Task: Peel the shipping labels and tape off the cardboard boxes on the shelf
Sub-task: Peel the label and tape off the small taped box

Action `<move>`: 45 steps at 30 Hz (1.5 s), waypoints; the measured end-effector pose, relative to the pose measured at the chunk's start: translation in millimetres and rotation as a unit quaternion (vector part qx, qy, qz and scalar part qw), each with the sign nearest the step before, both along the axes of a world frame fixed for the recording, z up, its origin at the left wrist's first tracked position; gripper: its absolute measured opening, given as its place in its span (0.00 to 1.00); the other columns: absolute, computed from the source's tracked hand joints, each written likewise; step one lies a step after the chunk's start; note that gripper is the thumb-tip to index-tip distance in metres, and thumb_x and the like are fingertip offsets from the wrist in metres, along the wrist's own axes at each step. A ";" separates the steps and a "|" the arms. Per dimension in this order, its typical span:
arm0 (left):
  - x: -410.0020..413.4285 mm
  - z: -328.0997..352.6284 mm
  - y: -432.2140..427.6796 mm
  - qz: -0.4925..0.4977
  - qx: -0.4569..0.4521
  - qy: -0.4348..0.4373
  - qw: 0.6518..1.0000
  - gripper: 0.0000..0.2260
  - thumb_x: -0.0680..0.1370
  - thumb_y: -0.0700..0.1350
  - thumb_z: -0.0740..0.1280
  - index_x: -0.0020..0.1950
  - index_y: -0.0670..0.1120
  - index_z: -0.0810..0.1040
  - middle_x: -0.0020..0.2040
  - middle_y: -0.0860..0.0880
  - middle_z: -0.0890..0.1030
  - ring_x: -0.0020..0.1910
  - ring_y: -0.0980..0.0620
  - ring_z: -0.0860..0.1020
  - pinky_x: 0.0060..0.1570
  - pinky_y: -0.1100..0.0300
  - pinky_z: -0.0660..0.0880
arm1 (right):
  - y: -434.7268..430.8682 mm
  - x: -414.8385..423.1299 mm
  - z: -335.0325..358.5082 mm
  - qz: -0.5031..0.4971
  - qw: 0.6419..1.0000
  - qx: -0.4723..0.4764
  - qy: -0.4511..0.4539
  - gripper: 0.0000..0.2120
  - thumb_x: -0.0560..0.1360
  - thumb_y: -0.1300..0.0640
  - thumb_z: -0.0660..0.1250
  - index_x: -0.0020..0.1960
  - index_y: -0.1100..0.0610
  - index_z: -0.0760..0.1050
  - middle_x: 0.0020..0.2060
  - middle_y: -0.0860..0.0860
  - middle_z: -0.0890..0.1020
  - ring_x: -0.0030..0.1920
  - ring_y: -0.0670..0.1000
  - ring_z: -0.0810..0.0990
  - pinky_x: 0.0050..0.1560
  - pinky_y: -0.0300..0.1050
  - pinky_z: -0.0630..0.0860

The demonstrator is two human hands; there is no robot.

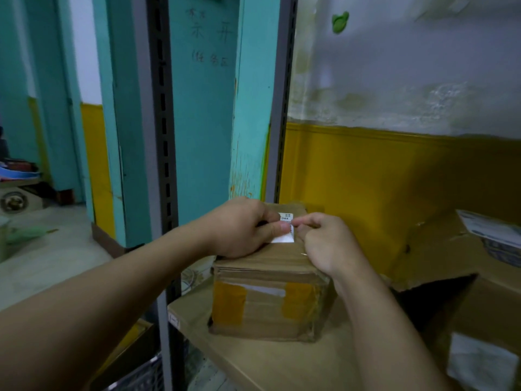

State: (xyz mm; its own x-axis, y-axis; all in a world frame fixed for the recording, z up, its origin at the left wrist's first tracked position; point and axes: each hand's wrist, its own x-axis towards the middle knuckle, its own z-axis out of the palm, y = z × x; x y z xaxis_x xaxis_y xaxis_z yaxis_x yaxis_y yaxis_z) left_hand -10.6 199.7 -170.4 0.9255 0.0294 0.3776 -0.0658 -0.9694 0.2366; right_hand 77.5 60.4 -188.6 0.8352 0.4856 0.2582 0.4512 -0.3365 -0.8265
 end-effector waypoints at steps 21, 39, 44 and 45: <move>6.6 -5.2 -7.2 0.128 -0.061 -0.070 0.987 0.15 0.81 0.58 0.62 0.47 0.51 0.83 0.38 0.51 0.82 0.36 0.54 0.78 0.36 0.58 0.74 | -2.8 -2.5 2.9 0.001 0.999 -0.033 -0.026 0.12 0.80 0.59 0.60 0.58 0.50 0.79 0.55 0.50 0.81 0.52 0.51 0.78 0.43 0.42 0.73; -5.7 -14.9 -6.1 0.092 -0.191 -0.167 0.963 0.19 0.75 0.58 0.70 0.31 0.46 0.76 0.28 0.51 0.78 0.30 0.54 0.77 0.32 0.55 0.73 | -3.3 -3.2 5.0 0.185 0.978 -0.011 -0.093 0.11 0.71 0.51 0.74 0.52 0.44 0.78 0.48 0.44 0.82 0.50 0.47 0.80 0.51 0.49 0.78; -19.5 -12.9 -9.2 0.051 -0.198 -0.137 0.969 0.18 0.72 0.63 0.66 0.32 0.50 0.79 0.26 0.60 0.77 0.26 0.62 0.73 0.28 0.69 0.66 | -2.8 -3.2 7.0 0.140 0.973 -0.061 -0.172 0.06 0.72 0.50 0.74 0.43 0.42 0.77 0.51 0.42 0.80 0.55 0.48 0.75 0.53 0.47 0.75; -20.5 -13.3 -9.6 0.047 -0.196 -0.142 0.969 0.18 0.73 0.63 0.65 0.33 0.51 0.80 0.27 0.60 0.77 0.27 0.63 0.73 0.29 0.70 0.66 | -2.9 -2.8 7.6 0.153 0.972 -0.066 -0.166 0.06 0.73 0.51 0.73 0.47 0.42 0.78 0.53 0.42 0.80 0.56 0.47 0.76 0.56 0.49 0.75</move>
